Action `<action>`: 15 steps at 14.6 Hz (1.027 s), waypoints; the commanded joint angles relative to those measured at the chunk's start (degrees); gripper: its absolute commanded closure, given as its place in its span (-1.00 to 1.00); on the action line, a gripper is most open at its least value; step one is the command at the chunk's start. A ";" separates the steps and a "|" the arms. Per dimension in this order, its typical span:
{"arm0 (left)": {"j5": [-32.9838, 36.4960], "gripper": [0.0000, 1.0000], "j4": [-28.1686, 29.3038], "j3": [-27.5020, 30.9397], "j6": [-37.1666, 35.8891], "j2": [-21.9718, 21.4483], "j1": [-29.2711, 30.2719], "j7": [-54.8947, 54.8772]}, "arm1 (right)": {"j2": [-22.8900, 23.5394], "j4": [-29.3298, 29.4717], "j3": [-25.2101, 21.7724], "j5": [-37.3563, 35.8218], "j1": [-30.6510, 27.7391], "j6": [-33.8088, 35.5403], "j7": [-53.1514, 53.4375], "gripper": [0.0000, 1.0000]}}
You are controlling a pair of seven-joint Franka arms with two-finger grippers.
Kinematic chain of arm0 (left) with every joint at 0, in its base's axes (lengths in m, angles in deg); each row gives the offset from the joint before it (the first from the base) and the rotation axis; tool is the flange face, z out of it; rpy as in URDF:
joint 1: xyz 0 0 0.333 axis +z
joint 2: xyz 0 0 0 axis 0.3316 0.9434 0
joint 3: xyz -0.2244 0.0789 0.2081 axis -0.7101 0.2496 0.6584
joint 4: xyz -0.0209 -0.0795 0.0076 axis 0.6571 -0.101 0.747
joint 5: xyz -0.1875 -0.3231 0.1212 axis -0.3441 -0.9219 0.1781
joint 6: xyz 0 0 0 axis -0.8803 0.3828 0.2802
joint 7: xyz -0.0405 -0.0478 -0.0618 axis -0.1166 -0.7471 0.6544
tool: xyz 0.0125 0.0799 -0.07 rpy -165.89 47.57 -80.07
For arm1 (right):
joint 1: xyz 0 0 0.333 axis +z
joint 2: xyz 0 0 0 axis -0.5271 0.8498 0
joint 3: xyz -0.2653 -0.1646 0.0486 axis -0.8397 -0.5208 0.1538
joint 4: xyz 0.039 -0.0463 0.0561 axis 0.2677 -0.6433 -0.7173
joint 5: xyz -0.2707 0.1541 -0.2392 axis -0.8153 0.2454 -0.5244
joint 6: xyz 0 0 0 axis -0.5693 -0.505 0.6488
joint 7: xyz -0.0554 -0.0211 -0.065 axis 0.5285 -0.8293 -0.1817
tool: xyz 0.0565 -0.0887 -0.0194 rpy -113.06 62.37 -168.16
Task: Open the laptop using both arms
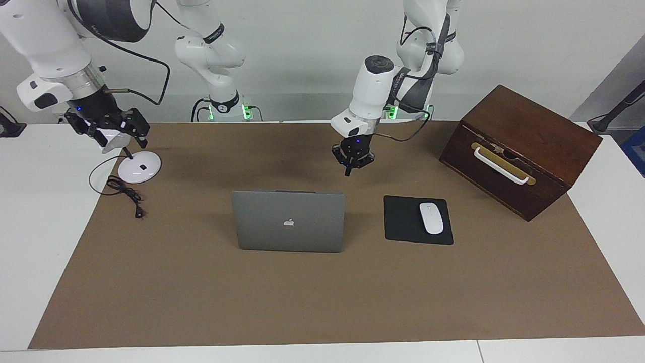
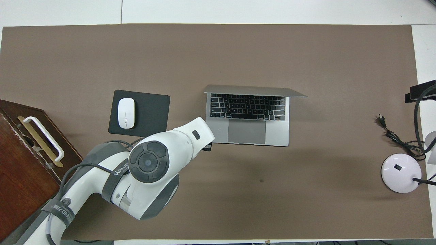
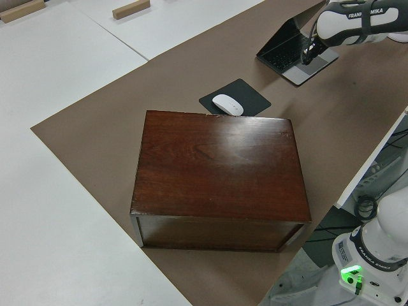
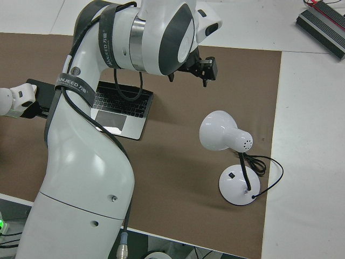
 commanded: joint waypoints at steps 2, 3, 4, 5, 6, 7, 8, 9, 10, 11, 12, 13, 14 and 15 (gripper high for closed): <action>-0.02 1.00 -3.81 -0.04 -10.72 0.40 1.45 -4.19 | -2.71 -4.49 0.60 -0.15 -0.51 -3.24 -0.29 -1.00; -0.02 1.00 -4.95 -0.12 -13.79 0.49 2.50 -5.33 | -2.72 -4.76 0.52 0.20 -0.51 -3.51 -0.29 -1.00; -0.02 1.00 -6.09 -0.04 -16.78 0.49 2.77 -7.08 | -2.72 -4.76 0.60 0.20 -0.51 -3.60 -0.29 -1.00; -0.02 1.00 -7.32 -0.12 -20.21 0.49 3.38 -7.71 | -2.72 -4.76 0.52 0.20 -0.51 -3.60 -0.46 -1.00; -0.02 1.00 -8.47 -0.13 -23.63 0.40 4.09 -7.89 | -2.72 -4.76 0.60 0.20 -0.51 -3.69 -0.55 -1.00; -0.02 1.00 -9.61 -0.13 -26.80 0.40 4.53 -7.89 | -2.81 -4.85 0.52 0.20 -0.51 -3.69 -0.55 -1.00; -0.10 1.00 -10.23 0.05 -29.18 0.40 4.62 -8.41 | -2.81 -5.02 0.52 0.20 -0.51 -3.77 -0.55 -1.00; -0.54 1.00 -10.67 0.14 -31.21 0.31 5.58 -9.20 | -2.81 -5.02 0.52 0.20 -0.59 -3.77 -0.55 -1.00; -1.33 1.00 -11.11 -0.04 -32.97 0.23 6.98 -9.56 | -2.81 -5.02 0.52 0.20 -0.59 -3.77 -0.55 -1.00; -1.94 1.00 -11.99 0.14 -35.07 -0.21 7.34 -9.91 | -2.81 -5.02 0.52 0.20 -0.51 -3.77 -0.55 -1.00; -2.30 1.00 -12.95 0.23 -37.62 -0.65 8.04 -11.30 | -2.81 -5.02 0.52 0.20 -0.51 -3.77 -0.55 -1.00; -2.30 1.00 -13.66 0.14 -40.08 -1.35 9.88 -13.32 | -2.81 -5.02 0.52 0.20 -0.51 -3.77 -0.55 -1.00; -2.65 1.00 -13.75 0.14 -41.93 -2.84 11.29 -15.60 | -2.81 -5.02 0.52 0.20 -0.42 -3.77 -0.55 -1.00; -3.96 1.00 -13.75 0.23 -43.25 -4.77 12.87 -17.62 | -2.81 -5.02 0.52 0.20 -0.42 -3.86 -0.55 -1.00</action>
